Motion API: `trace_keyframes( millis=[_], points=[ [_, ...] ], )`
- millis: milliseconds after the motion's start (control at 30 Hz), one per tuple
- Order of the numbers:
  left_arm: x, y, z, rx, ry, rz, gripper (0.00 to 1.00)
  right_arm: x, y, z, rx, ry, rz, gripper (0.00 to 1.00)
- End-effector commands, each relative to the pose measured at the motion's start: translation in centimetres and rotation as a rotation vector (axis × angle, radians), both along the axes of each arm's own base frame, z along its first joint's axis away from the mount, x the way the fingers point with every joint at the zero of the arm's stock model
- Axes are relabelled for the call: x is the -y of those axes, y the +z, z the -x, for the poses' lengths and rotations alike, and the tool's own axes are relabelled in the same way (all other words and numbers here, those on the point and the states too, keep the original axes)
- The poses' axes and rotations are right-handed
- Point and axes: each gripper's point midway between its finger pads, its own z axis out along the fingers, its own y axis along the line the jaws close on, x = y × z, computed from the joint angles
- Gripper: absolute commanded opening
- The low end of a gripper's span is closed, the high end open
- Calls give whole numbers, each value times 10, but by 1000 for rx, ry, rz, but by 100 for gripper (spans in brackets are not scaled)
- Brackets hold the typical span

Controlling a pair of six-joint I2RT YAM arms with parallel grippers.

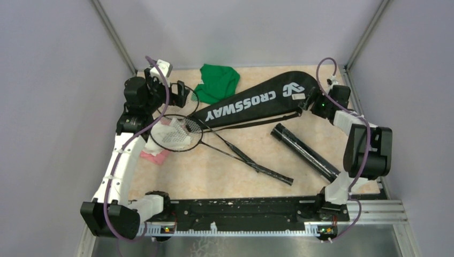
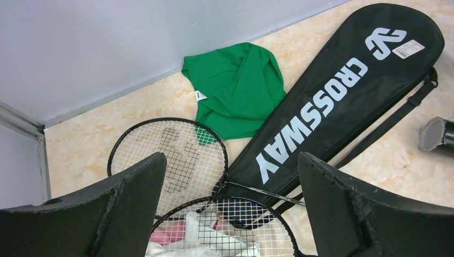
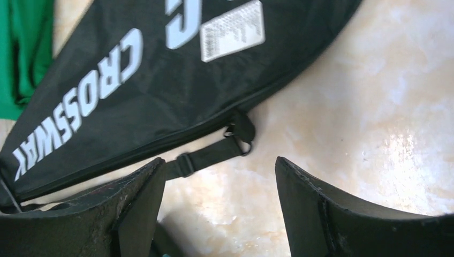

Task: Pack up the badminton gear
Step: Pick up the racket bag from the center of the board.

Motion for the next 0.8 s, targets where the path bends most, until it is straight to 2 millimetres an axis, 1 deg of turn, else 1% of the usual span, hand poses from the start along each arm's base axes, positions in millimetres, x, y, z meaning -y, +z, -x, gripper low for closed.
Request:
trace_keyframes(
  millis=[0,167,333,500,600,700,767],
  points=[
    [4,10,-1,48,-27,15,99,7,-6,-19,2,-53,-53,73],
    [5,8,-1,45,-34,15,99,11,-28,-27,-35,-86,-62,70],
    [6,7,-2,39,-37,15,99,6,-44,-34,-65,-97,-118,65],
    [7,5,-4,32,-41,18,99,1,-53,-42,-66,-105,-178,63],
    [8,4,-5,27,-45,23,99,-3,-60,-47,-78,-100,-202,59],
    [9,3,-5,22,-49,25,99,-1,-66,-52,-79,-112,-192,55],
    [9,4,-5,21,-50,25,99,0,-67,-56,-75,-119,-194,51]
  ],
)
